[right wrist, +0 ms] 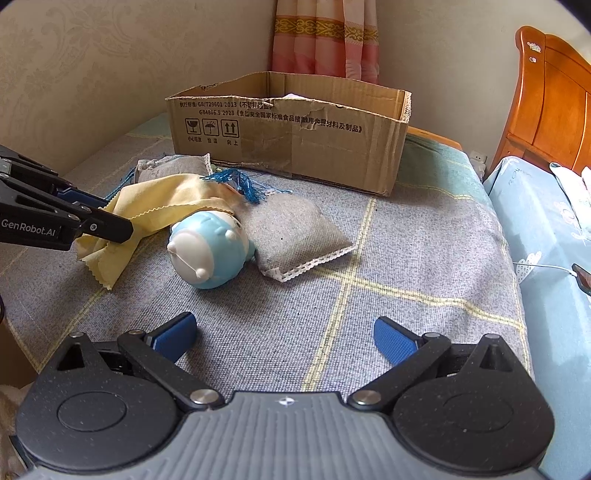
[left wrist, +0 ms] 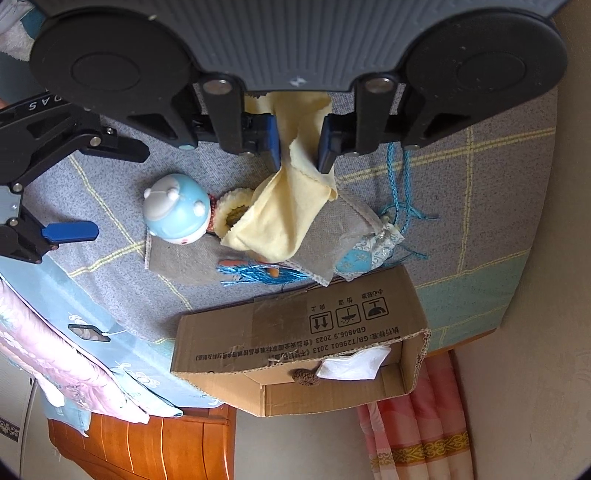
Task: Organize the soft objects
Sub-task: 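Lift the yellow cloth with the left gripper while the right gripper approaches the plush toy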
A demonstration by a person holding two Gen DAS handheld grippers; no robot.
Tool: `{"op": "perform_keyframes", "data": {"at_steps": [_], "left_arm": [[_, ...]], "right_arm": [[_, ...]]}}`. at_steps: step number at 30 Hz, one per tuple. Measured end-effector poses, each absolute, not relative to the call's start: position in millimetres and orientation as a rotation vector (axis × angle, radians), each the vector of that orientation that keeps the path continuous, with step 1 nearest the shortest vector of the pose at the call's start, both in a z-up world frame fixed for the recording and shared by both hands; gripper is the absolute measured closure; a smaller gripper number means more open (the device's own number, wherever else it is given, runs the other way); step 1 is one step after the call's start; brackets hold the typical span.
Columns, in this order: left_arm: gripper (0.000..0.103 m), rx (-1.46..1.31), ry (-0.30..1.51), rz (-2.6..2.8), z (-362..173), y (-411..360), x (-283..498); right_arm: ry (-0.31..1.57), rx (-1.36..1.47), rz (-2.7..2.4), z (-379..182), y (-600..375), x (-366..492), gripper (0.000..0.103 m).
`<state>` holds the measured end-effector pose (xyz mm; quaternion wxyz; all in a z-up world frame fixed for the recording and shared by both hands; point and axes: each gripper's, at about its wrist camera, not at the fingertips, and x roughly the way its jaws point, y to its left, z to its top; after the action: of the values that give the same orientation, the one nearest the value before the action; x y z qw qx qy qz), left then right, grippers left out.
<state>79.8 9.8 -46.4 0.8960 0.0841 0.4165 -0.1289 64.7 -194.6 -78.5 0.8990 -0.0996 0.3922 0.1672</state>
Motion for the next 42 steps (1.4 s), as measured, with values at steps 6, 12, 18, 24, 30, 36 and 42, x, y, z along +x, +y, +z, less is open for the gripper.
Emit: {"op": "perform_keyframes", "data": {"at_steps": [6, 12, 18, 24, 30, 36, 42], "left_arm": [[0.077, 0.163, 0.864, -0.266, -55.0, 6.2, 88.5], [0.083, 0.163, 0.848, -0.257, -56.2, 5.6, 91.1], [0.098, 0.147, 0.824, -0.265, -45.7, 14.7, 87.4], [0.099, 0.146, 0.782, -0.260, -27.6, 24.5, 80.7], [0.099, 0.149, 0.794, -0.274, -29.6, 28.3, 81.0], [0.088, 0.174, 0.820, -0.283, -42.8, 22.9, 83.1], [0.050, 0.176, 0.816, -0.259, -50.1, 21.2, 89.4]], "right_arm": [[0.815, -0.207, 0.334, -78.0, -193.6, 63.6, 0.000], [0.814, -0.217, 0.325, -77.3, -191.2, 61.8, 0.000], [0.804, -0.263, 0.341, -73.4, -184.8, 58.3, 0.008], [0.777, -0.271, 0.386, -63.5, -177.6, 56.4, 0.013], [0.766, -0.279, 0.424, -59.4, -167.8, 64.1, 0.017], [0.765, -0.269, 0.436, -58.2, -163.8, 64.7, 0.017], [0.772, -0.258, 0.430, -57.0, -165.8, 62.3, 0.017]]}}
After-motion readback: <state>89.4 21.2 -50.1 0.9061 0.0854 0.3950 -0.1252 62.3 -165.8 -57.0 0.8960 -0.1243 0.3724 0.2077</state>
